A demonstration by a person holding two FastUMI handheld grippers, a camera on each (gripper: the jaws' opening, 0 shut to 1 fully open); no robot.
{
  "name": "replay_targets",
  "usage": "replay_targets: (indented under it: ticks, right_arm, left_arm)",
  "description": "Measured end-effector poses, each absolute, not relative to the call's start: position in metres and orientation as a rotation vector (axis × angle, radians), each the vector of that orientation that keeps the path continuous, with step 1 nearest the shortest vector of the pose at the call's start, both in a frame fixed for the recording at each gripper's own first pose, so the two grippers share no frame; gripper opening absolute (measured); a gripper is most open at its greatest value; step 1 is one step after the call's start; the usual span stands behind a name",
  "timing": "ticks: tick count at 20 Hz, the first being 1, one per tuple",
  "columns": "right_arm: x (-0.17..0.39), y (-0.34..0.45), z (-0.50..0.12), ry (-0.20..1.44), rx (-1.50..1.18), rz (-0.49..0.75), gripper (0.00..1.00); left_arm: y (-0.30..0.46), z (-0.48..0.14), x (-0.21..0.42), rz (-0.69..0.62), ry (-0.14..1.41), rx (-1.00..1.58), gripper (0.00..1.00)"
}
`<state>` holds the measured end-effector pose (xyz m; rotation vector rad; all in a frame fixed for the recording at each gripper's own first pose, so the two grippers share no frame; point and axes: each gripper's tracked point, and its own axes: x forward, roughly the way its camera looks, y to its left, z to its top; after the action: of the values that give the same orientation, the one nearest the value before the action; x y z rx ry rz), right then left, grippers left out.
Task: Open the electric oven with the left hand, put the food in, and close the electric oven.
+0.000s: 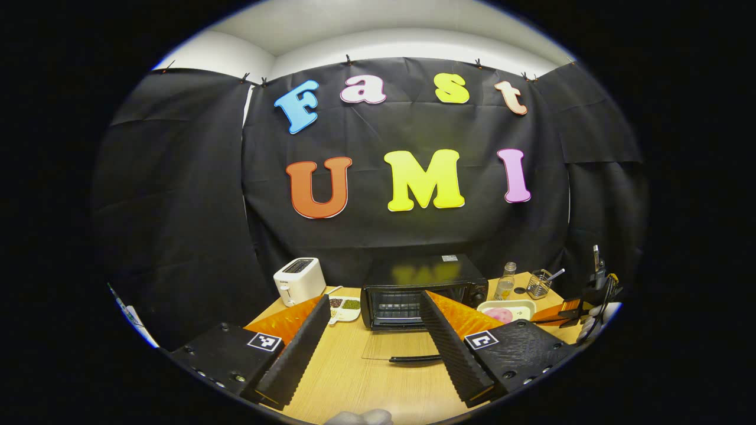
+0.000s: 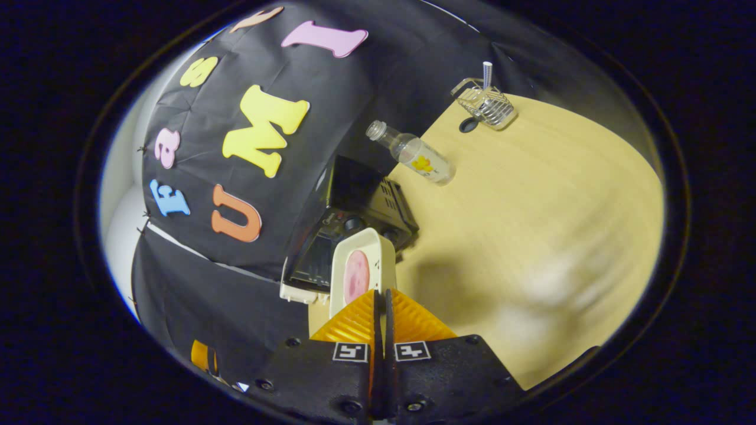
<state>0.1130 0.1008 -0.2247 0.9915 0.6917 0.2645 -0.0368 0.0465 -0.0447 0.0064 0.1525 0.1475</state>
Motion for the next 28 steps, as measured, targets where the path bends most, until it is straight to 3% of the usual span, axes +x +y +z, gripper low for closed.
replay_targets:
  ticks: [4,7,12,19,24,28]
  right_arm:
    - [0.111,0.175,-0.235,0.585,1.043,0.207,0.04]
    - [0.121,0.227,-0.263,0.569,1.078,0.121,0.0]
    - [0.142,0.299,-0.277,0.546,1.113,0.145,0.04]
    - [0.205,0.293,-0.286,0.515,1.166,0.084,0.0]
    - [0.259,0.278,-0.282,0.474,1.161,0.07,0.04]
    - [0.291,0.275,-0.281,0.463,1.143,0.091,0.0]
  left_arm:
    - [0.071,-0.053,-0.039,0.148,0.15,0.036,0.96]
    - [0.088,-0.065,-0.038,0.163,0.162,0.045,0.96]
    - [0.11,-0.081,-0.036,0.179,0.189,0.084,0.96]
    - [0.122,-0.088,-0.025,0.187,0.203,0.077,0.96]
    - [0.127,-0.098,-0.008,0.211,0.222,0.063,0.97]
    - [0.128,-0.108,0.002,0.237,0.249,0.053,0.97]
